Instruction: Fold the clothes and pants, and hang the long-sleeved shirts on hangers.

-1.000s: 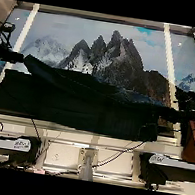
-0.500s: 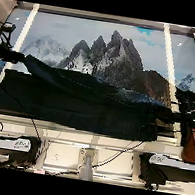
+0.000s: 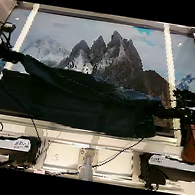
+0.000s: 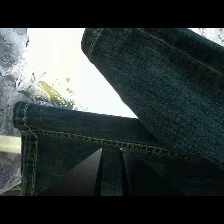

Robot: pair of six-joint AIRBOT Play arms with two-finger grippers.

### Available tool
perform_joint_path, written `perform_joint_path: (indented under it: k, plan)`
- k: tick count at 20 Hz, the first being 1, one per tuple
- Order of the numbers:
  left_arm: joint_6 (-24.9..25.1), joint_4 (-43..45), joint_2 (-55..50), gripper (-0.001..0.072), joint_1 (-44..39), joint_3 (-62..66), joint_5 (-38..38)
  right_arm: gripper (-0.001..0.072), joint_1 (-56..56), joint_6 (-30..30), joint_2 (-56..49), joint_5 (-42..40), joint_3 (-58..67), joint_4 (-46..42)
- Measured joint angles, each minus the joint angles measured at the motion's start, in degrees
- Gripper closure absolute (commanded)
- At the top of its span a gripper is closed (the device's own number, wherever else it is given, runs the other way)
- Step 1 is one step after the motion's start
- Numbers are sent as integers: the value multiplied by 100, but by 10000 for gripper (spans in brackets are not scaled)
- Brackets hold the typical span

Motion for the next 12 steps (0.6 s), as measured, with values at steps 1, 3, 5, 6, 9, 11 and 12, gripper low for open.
perform_joint_path:
  k: [1, 3, 5, 6, 9, 11, 12]
  plan:
    - [0, 0, 0, 569, 0, 0, 0, 658, 63, -24, 11, -46, 2, -20]
    - [0, -2, 0, 569, 0, 0, -4, 659, 144, -59, 20, -59, 35, -44]
    - [0, 0, 0, 569, 0, 0, -2, 660, 184, -66, 28, -55, 92, -61]
    - [0, 0, 0, 569, 0, 0, -2, 660, 195, -61, 39, -31, 136, -68]
    - [0, 0, 2, 539, 0, 0, -4, 660, 216, 37, 153, -87, 328, -173]
    - [2, -52, 2, 436, 0, 0, -22, 660, 221, 199, 297, -109, 472, -332]
    - [0, -111, 0, 391, 2, 0, -26, 659, 212, 315, 380, -90, 531, -428]
